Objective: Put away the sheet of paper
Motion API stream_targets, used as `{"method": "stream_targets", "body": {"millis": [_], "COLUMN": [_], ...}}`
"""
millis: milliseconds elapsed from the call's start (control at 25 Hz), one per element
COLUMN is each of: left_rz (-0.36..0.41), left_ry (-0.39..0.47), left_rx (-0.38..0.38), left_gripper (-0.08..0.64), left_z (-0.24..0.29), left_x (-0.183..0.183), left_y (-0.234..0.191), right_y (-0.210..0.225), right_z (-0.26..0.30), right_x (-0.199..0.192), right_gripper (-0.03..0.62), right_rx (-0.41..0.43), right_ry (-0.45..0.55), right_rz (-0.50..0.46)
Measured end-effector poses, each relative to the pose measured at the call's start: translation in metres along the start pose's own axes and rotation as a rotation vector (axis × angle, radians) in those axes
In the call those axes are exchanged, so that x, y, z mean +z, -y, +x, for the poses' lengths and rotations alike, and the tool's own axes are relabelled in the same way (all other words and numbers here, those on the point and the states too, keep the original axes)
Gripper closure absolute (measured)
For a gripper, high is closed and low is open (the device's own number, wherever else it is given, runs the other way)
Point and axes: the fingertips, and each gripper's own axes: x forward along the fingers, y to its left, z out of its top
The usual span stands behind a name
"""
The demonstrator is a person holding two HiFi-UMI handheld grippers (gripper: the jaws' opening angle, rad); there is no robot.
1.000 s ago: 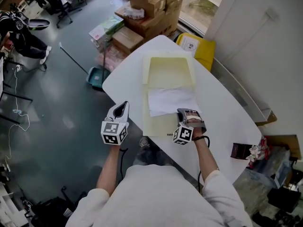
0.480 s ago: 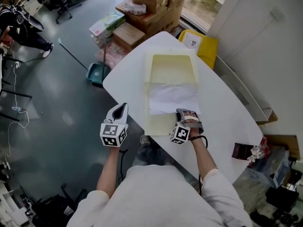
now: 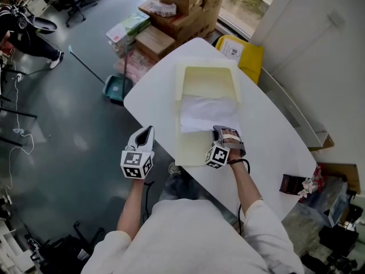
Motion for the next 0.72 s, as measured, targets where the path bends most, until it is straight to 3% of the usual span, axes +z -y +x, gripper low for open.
{"method": "stream_targets", "body": {"millis": [480, 720], "left_rz": [-0.024, -0.027], "left_ry": [-0.017, -0.020], "left_rx": [0.015, 0.015], "left_gripper": [0.554, 0.554], "left_z": [0.006, 0.011], "left_x": [-0.006, -0.005], "left_y": [-0.012, -0.014], "right_y": [0.021, 0.024], "right_z": [0.010, 0.028], "right_x": [0.023, 0.007], "right_gripper": [0.591, 0.591], "right_rx": [-0.027, -0.015], "right_ry": [0.013, -0.035], "right_rz": [-0.084, -0.064]}}
